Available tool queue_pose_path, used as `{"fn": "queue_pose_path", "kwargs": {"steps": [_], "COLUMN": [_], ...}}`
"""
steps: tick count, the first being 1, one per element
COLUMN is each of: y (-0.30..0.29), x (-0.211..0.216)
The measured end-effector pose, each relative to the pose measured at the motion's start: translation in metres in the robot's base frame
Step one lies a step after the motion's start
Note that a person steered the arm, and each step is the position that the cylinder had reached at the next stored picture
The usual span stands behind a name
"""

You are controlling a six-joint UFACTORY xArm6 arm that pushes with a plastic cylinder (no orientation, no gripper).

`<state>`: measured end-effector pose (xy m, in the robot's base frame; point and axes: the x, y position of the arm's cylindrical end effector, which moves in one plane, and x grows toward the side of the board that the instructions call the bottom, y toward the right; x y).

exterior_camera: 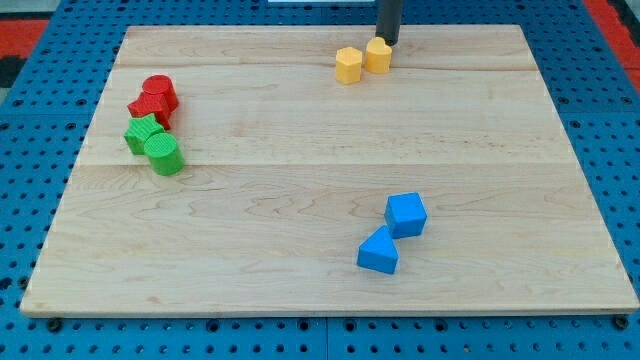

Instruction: Separate the green circle from group of blocks

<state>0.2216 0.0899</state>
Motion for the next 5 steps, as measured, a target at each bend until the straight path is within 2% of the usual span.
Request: {"fn": "queue_pose_path", "kwargs": {"steps": [2,3,4,5], "y": [-0.006,0.042,0.064,0.035], "x": [0.000,-0.008,0.017,0.039]}}
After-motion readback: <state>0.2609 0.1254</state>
